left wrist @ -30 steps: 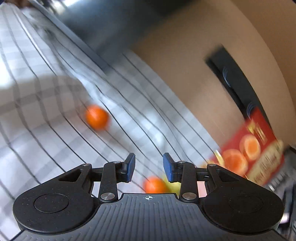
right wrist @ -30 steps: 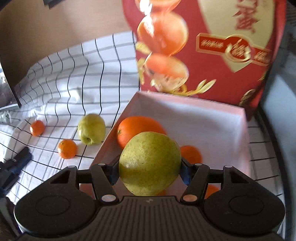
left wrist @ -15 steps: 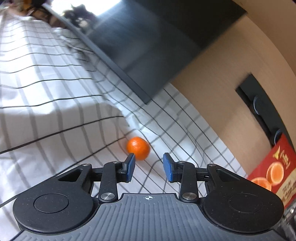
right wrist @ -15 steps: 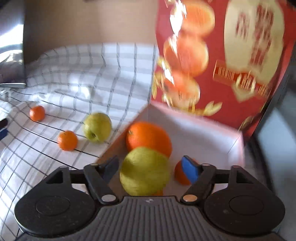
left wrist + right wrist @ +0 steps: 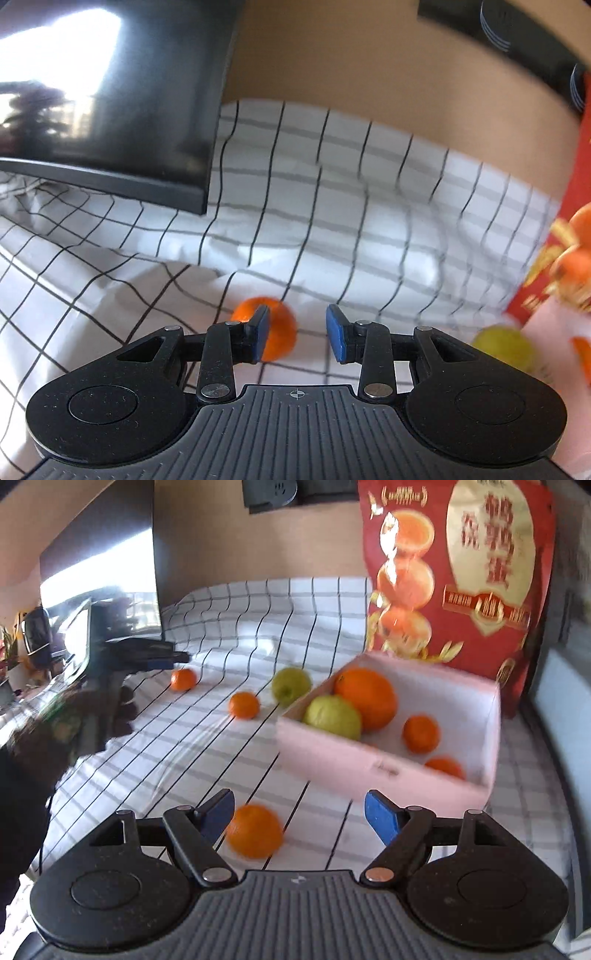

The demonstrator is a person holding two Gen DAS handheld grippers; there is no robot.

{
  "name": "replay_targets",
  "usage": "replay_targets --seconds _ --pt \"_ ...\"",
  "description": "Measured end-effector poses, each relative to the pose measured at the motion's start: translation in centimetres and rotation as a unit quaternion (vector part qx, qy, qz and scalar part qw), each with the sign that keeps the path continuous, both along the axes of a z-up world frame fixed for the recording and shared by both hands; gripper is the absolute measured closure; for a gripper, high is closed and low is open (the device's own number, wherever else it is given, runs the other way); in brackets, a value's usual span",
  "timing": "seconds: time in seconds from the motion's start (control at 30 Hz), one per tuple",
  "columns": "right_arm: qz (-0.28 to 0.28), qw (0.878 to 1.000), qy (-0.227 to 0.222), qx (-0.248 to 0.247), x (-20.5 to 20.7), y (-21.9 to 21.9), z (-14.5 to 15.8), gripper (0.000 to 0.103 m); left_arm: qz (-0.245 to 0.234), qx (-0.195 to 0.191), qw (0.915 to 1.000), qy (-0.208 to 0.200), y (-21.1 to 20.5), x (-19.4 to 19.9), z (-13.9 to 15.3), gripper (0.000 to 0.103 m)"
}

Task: Organize fruits
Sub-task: 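Grasp another tangerine from the cloth with the left tool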

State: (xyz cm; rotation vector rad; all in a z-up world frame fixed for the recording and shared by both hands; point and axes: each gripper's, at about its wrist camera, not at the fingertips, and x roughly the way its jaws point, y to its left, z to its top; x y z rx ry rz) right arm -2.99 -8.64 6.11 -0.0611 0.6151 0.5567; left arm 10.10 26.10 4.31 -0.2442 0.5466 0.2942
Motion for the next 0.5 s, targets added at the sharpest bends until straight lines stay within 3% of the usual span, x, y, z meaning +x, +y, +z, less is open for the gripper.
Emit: replay_targets --seconds 0.33,0.5 --pt "0.005 1.0 -0.008 -0.024 -0.7 2.0 -3.4 0.025 0.052 0.078 0.9947 0.041 1.0 1.5 -0.2 0.063" --pt "0.011 1.0 -0.011 -0.023 -0.8 3.0 -4.9 0.024 0.053 0.066 0.996 0.028 2.4 1.2 -0.6 0.06"
